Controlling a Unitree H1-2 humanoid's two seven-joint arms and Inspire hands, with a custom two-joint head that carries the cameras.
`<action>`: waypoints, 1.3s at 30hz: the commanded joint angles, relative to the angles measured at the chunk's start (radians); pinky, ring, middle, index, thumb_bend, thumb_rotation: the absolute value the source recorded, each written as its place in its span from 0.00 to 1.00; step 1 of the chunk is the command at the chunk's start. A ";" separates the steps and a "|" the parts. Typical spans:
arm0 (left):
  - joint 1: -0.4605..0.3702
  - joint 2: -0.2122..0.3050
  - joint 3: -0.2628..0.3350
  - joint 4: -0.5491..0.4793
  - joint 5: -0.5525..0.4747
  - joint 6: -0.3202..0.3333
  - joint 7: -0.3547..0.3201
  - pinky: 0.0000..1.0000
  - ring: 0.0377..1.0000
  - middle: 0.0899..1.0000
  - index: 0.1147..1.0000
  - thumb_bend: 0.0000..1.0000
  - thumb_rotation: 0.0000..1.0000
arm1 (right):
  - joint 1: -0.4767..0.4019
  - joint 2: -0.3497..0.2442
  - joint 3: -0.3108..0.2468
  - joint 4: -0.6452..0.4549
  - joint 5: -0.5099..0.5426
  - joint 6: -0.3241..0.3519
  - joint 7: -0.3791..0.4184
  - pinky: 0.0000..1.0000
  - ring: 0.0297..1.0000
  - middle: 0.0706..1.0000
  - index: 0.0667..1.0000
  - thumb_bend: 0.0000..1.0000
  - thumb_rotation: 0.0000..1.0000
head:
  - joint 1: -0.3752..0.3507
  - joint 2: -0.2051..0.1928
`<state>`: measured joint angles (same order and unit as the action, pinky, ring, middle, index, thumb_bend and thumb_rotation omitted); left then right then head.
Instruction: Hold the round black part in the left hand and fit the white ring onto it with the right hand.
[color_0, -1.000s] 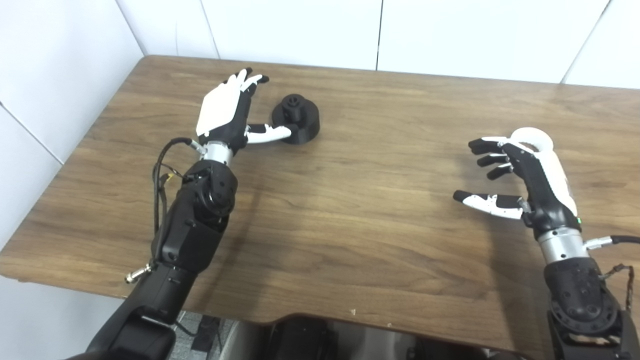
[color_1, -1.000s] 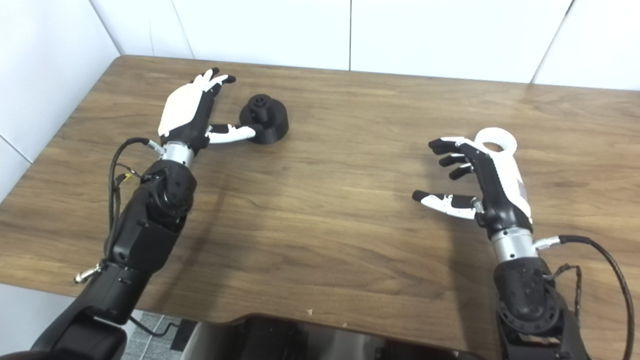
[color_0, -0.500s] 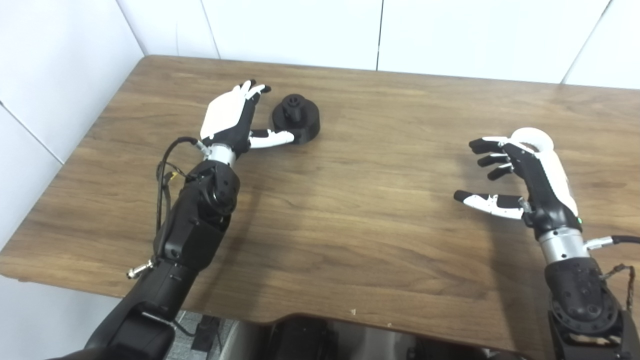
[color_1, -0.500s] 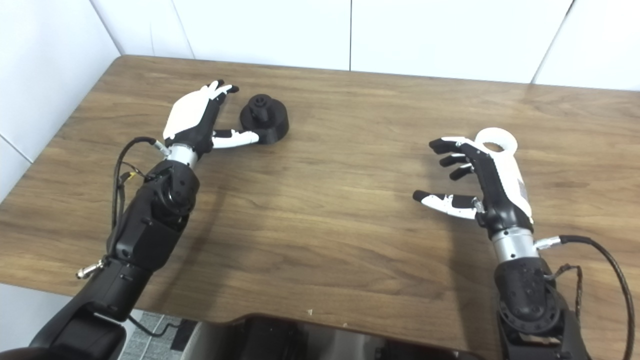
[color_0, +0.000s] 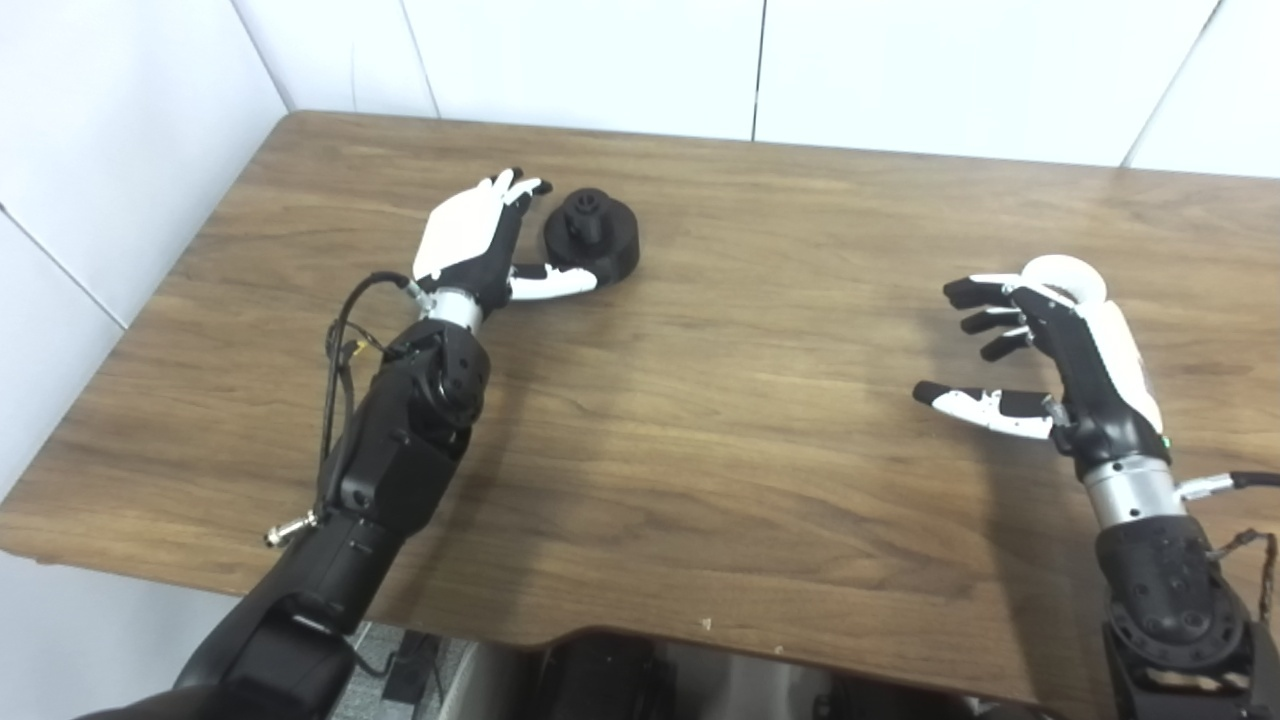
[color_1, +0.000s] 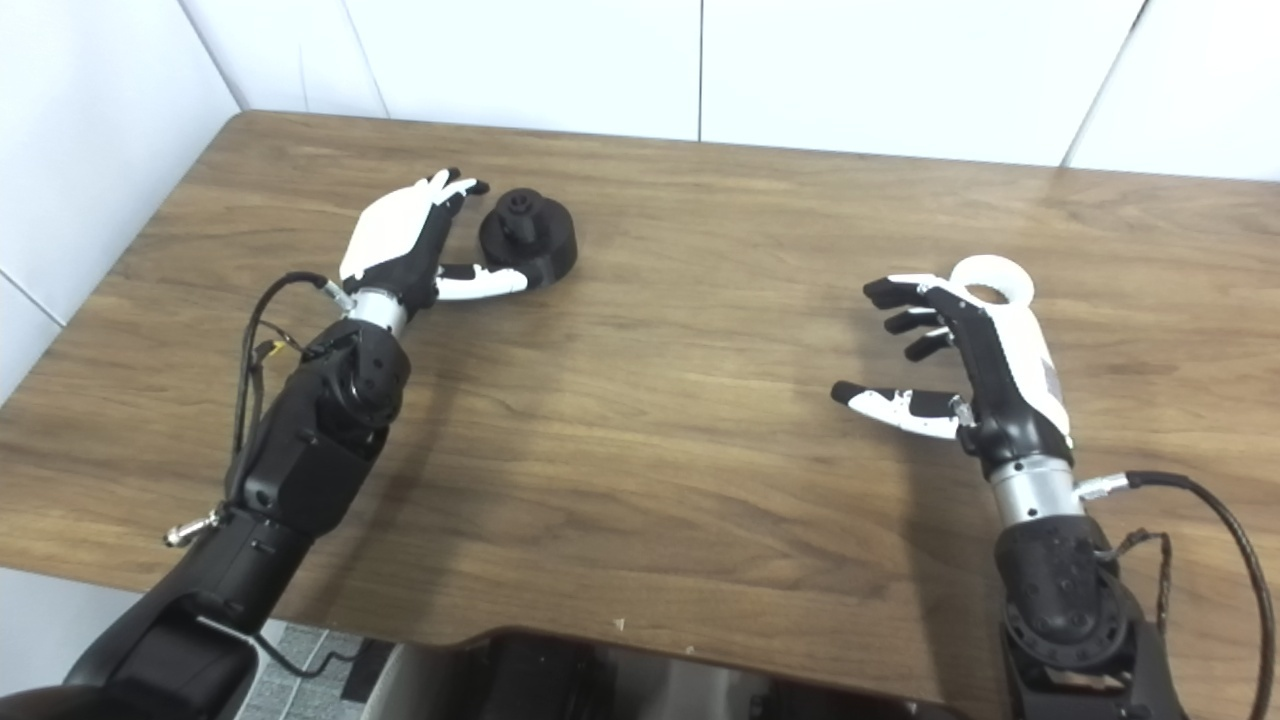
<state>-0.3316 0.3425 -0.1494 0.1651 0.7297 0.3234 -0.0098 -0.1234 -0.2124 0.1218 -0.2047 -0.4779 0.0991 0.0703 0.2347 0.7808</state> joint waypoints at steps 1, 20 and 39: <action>-0.056 0.015 -0.004 -0.010 0.006 -0.020 0.025 1.00 1.00 1.00 0.86 1.00 0.56 | -0.024 -0.002 -0.008 -0.031 0.002 -0.033 -0.018 0.53 0.65 0.70 0.67 0.74 0.07 | 0.000 0.001; -0.071 -0.007 -0.048 0.035 0.011 -0.035 0.079 1.00 1.00 1.00 0.85 1.00 0.55 | -0.011 -0.002 -0.019 -0.041 0.015 -0.025 -0.015 0.53 0.64 0.70 0.68 0.73 0.08 | -0.010 0.007; -0.090 -0.055 -0.001 0.115 -0.034 -0.148 0.256 1.00 1.00 1.00 0.61 0.87 0.33 | -0.001 -0.005 -0.030 -0.055 0.023 -0.024 -0.012 0.50 0.61 0.70 0.67 0.73 0.06 | -0.017 0.015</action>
<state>-0.3729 0.2753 -0.1637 0.2910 0.6964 0.2080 0.2039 -0.0997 -0.2128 0.1031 -0.2187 -0.4624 0.1004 0.0712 0.2163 0.7961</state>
